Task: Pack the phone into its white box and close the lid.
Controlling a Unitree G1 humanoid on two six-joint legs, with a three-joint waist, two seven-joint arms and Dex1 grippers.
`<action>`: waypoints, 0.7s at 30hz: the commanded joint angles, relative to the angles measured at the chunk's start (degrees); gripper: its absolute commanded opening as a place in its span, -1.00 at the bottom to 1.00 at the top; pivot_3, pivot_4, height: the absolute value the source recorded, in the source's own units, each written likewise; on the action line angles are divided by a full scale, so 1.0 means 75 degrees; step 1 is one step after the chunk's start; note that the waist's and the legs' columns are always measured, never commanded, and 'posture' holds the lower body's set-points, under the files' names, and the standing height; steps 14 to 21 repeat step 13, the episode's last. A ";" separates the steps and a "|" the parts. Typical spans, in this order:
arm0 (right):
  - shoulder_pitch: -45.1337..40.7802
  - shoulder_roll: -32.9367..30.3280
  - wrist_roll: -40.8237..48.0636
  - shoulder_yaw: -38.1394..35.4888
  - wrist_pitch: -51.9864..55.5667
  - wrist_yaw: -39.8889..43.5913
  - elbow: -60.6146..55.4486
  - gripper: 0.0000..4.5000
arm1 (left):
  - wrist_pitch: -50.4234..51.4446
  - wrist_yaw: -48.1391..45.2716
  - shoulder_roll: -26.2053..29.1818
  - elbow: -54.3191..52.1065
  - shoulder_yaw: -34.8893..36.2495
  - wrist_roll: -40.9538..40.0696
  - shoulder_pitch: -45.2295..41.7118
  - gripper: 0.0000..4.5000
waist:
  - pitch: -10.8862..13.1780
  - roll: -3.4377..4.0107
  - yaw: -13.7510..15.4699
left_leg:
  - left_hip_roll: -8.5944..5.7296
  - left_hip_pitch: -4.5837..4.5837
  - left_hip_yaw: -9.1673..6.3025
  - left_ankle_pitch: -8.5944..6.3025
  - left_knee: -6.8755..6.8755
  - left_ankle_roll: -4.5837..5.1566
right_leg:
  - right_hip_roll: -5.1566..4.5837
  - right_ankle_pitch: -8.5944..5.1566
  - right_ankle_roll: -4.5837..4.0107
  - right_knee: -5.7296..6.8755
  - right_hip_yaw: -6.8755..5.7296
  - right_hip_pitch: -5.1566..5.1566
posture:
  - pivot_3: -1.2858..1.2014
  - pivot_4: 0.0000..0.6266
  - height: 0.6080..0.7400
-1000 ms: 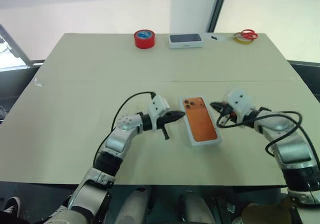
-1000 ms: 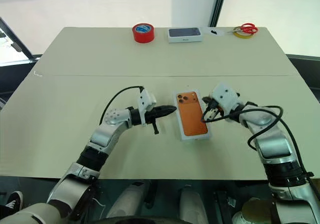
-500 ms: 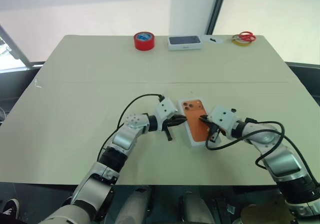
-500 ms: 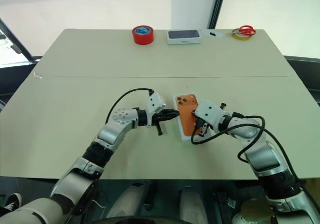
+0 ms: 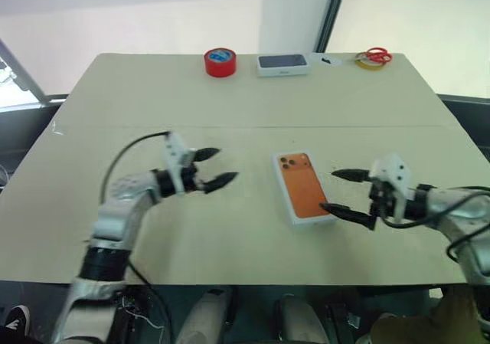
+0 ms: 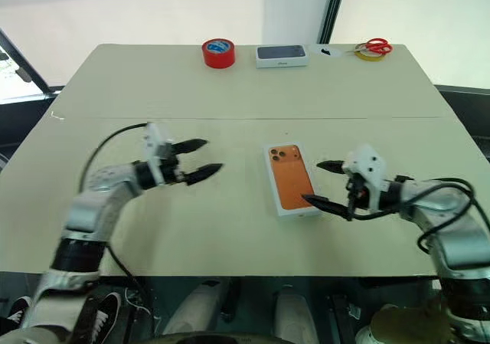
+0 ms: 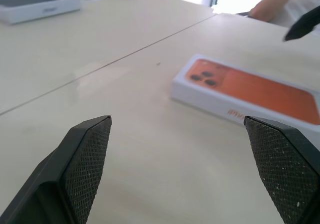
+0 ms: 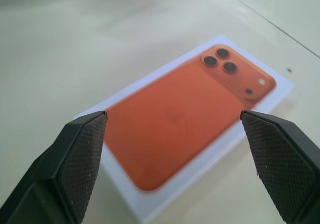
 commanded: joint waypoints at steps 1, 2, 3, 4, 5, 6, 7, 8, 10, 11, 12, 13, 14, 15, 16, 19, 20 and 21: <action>-0.0081 -0.0200 0.0126 -0.0732 -0.0413 0.0021 0.0339 0.98 | -0.0088 -0.0060 0.0703 -0.0464 0.0864 -0.0193 0.0576 0.98 | 0.0000 0.0000 -0.0003 | 0.0000 0.0002 0.0003 0.0000 -0.0004 0.0000 | -0.0001 -0.0007 -0.0013 -0.0001 0.0003 0.0001 | 0.03 -0.52 1.00; 0.0015 -0.0245 0.0124 -0.0815 -0.0506 0.0103 0.0358 0.98 | -0.0062 -0.0105 0.0869 -0.0473 0.1008 -0.0252 0.0725 0.98 | 0.0000 0.0001 0.0003 | 0.0000 0.0002 0.0003 0.0000 -0.0011 0.0000 | -0.0002 -0.0007 -0.0013 -0.0004 0.0004 -0.0001 | 0.03 -0.52 1.00; 0.0131 -0.0303 0.0172 -0.0900 -0.0498 0.0213 0.0369 0.98 | -0.0010 -0.0169 0.1051 -0.0449 0.1171 -0.0326 0.0896 0.98 | 0.0001 0.0001 0.0018 | 0.0000 0.0001 0.0004 0.0000 -0.0018 -0.0001 | -0.0002 -0.0007 -0.0013 -0.0008 0.0005 -0.0005 | 0.03 -0.52 1.00; 0.0258 -0.0376 0.0165 -0.0957 -0.0541 0.0319 0.0387 0.98 | 0.0011 -0.0209 0.1200 -0.0398 0.1327 -0.0380 0.1048 0.98 | 0.0001 0.0003 0.0040 | 0.0000 0.0000 0.0004 0.0000 -0.0028 -0.0001 | -0.0003 -0.0007 -0.0013 -0.0013 0.0007 -0.0011 | 0.03 -0.52 1.00; 0.0363 -0.0442 0.0171 -0.0997 -0.0569 0.0416 0.0412 0.98 | 0.0029 -0.0229 0.1307 -0.0344 0.1455 -0.0435 0.1161 0.98 | 0.0001 0.0003 0.0060 | 0.0000 0.0000 0.0005 0.0000 -0.0035 -0.0001 | -0.0003 -0.0007 -0.0012 -0.0018 0.0007 -0.0012 | 0.03 -0.52 1.00; 0.0456 -0.0509 0.0115 -0.1037 -0.0663 0.0484 0.0495 0.98 | 0.0148 -0.0240 0.1444 -0.0189 0.1643 -0.0522 0.1275 0.98 | 0.0002 0.0003 0.0079 | 0.0000 0.0000 0.0004 0.0000 -0.0038 -0.0001 | -0.0004 -0.0007 -0.0012 -0.0022 0.0007 -0.0011 | 0.03 -0.52 1.00; 0.0501 -0.0553 0.0060 -0.1071 -0.0764 0.0524 0.0612 0.98 | 0.0169 -0.0266 0.1569 -0.0034 0.1789 -0.0547 0.1377 0.98 | 0.0002 0.0003 0.0077 | 0.0000 0.0000 0.0004 0.0000 -0.0038 -0.0001 | -0.0005 -0.0007 -0.0014 -0.0023 0.0005 -0.0010 | 0.03 -0.52 1.00; 0.0488 -0.0582 0.0051 -0.1102 -0.0818 0.0562 0.0779 0.98 | 0.0048 -0.0256 0.1641 0.0077 0.1918 -0.0512 0.1473 0.98 | 0.0002 0.0004 0.0068 | 0.0000 0.0001 0.0004 0.0000 -0.0038 -0.0001 | -0.0005 -0.0008 -0.0016 -0.0023 0.0006 -0.0007 | 0.03 -0.52 1.00; 0.0399 -0.0623 -0.0098 -0.1064 -0.1078 0.0576 0.1116 0.98 | -0.0143 -0.0224 0.1689 0.0249 0.2105 -0.0498 0.1579 0.98 | 0.0003 0.0005 0.0049 | 0.0000 0.0001 0.0011 -0.0001 -0.0038 -0.0001 | -0.0006 -0.0011 -0.0021 -0.0025 0.0014 -0.0007 | 0.03 -0.52 1.00; 0.0339 -0.0635 -0.0118 -0.1014 -0.1140 0.0587 0.1219 0.98 | -0.0312 -0.0259 0.1732 0.0285 0.2113 -0.0414 0.1650 0.98 | 0.0003 0.0005 0.0043 | 0.0000 0.0002 0.0012 -0.0001 -0.0038 -0.0002 | -0.0006 -0.0011 -0.0022 -0.0025 0.0015 -0.0006 | 0.03 -0.52 1.00; 0.0288 -0.0640 -0.0123 -0.0962 -0.1183 0.0585 0.1280 0.98 | -0.0406 -0.0301 0.1813 0.0309 0.2063 -0.0297 0.1734 0.98 | 0.0003 0.0005 0.0042 | 0.0001 0.0001 0.0013 -0.0001 -0.0039 -0.0002 | -0.0007 -0.0012 -0.0023 -0.0027 0.0016 -0.0007 | 0.03 -0.52 1.00; 0.0230 -0.0638 -0.0118 -0.0910 -0.1209 0.0579 0.1341 0.98 | -0.0545 -0.0320 0.1853 0.0348 0.2039 -0.0197 0.1799 0.98 | 0.0003 0.0005 0.0042 | 0.0002 0.0001 0.0014 -0.0001 -0.0042 -0.0002 | -0.0007 -0.0012 -0.0024 -0.0030 0.0016 -0.0007 | 0.03 -0.52 1.00; 0.0230 -0.0638 -0.0118 -0.0910 -0.1209 0.0579 0.1341 0.98 | -0.0545 -0.0320 0.1853 0.0348 0.2039 -0.0197 0.1799 0.98 | 0.0003 0.0005 0.0042 | 0.0002 0.0001 0.0014 -0.0001 -0.0042 -0.0002 | -0.0007 -0.0012 -0.0024 -0.0030 0.0016 -0.0007 | 0.03 -0.52 1.00; 0.0230 -0.0638 -0.0118 -0.0910 -0.1209 0.0579 0.1341 0.98 | -0.0545 -0.0320 0.1853 0.0348 0.2039 -0.0197 0.1799 0.98 | 0.0003 0.0005 0.0042 | 0.0002 0.0001 0.0014 -0.0001 -0.0042 -0.0002 | -0.0007 -0.0012 -0.0024 -0.0030 0.0016 -0.0007 | 0.03 -0.52 1.00; 0.0230 -0.0638 -0.0118 -0.0910 -0.1209 0.0579 0.1341 0.98 | -0.0545 -0.0320 0.1853 0.0348 0.2039 -0.0197 0.1799 0.98 | 0.0003 0.0005 0.0042 | 0.0002 0.0001 0.0014 -0.0001 -0.0042 -0.0002 | -0.0007 -0.0012 -0.0024 -0.0030 0.0016 -0.0007 | 0.03 -0.52 1.00; 0.0230 -0.0638 -0.0118 -0.0910 -0.1209 0.0579 0.1341 0.98 | -0.0545 -0.0320 0.1853 0.0348 0.2039 -0.0197 0.1799 0.98 | 0.0003 0.0005 0.0042 | 0.0002 0.0001 0.0014 -0.0001 -0.0042 -0.0002 | -0.0007 -0.0012 -0.0024 -0.0030 0.0016 -0.0007 | 0.03 -0.52 1.00; 0.0230 -0.0638 -0.0118 -0.0910 -0.1209 0.0579 0.1341 0.98 | -0.0545 -0.0320 0.1853 0.0348 0.2039 -0.0197 0.1799 0.98 | 0.0003 0.0005 0.0042 | 0.0002 0.0001 0.0014 -0.0001 -0.0042 -0.0002 | -0.0007 -0.0012 -0.0024 -0.0030 0.0016 -0.0007 | 0.03 -0.52 1.00; 0.0230 -0.0638 -0.0118 -0.0910 -0.1209 0.0579 0.1341 0.98 | -0.0545 -0.0320 0.1853 0.0348 0.2039 -0.0197 0.1799 0.98 | 0.0003 0.0005 0.0042 | 0.0002 0.0001 0.0014 -0.0001 -0.0042 -0.0002 | -0.0007 -0.0012 -0.0024 -0.0030 0.0016 -0.0007 | 0.03 -0.52 1.00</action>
